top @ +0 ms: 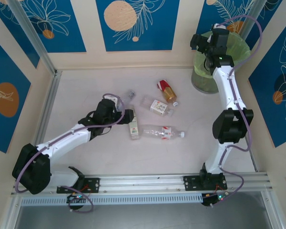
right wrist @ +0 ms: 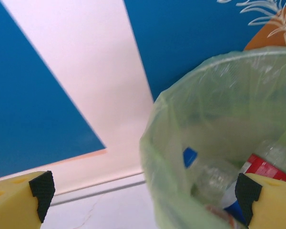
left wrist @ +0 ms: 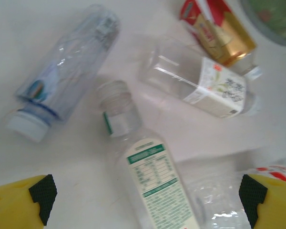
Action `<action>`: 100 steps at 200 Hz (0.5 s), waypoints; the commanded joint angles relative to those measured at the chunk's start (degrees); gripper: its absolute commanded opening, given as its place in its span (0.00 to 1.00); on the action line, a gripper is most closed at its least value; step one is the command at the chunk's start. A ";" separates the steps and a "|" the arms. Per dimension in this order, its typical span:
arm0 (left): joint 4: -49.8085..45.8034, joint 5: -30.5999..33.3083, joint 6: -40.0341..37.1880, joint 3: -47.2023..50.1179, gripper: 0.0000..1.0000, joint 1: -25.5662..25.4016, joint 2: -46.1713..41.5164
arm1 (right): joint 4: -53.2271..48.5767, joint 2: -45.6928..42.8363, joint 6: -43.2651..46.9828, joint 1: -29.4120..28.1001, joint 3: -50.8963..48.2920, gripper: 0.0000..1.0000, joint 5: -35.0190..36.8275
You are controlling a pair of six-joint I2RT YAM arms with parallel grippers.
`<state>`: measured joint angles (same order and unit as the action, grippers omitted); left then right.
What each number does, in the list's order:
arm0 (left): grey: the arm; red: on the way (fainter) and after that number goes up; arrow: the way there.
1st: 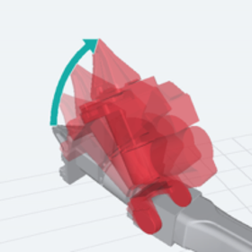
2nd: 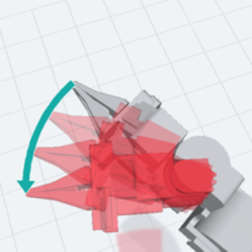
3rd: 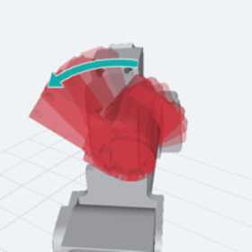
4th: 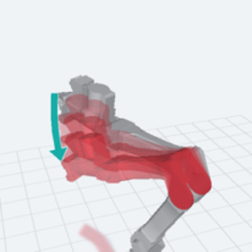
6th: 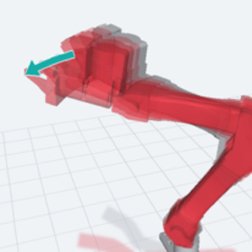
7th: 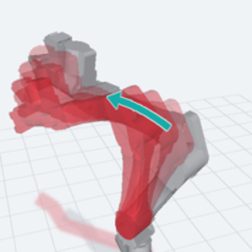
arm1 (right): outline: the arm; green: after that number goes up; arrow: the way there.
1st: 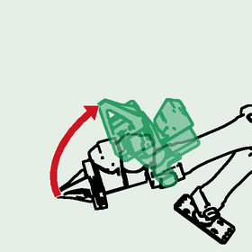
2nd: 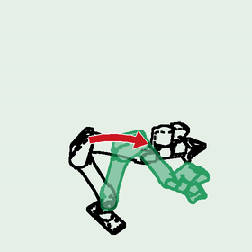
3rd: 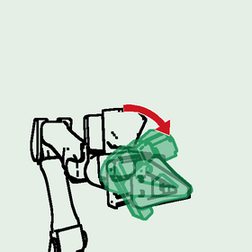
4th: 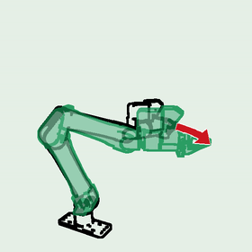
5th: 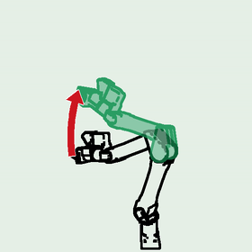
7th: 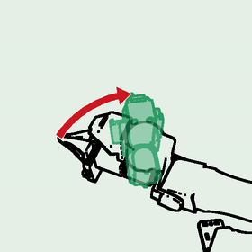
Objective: Put the plastic bottles in the bin
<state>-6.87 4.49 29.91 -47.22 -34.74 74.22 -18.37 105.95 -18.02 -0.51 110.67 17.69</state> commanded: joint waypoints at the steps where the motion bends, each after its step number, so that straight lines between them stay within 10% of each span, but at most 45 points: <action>1: -7.12 3.88 -1.19 -3.85 1.00 0.52 1.23 | 3.82 -7.11 -3.26 -0.76 -7.34 0.99 -4.50; 100: -14.50 -5.80 -14.85 -10.43 1.00 10.82 9.10 | 1.72 -30.66 -7.14 -1.13 -33.64 1.00 -22.26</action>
<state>-18.11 1.04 19.49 -55.53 -25.61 81.49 -14.81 79.37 -24.10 -1.30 79.00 2.35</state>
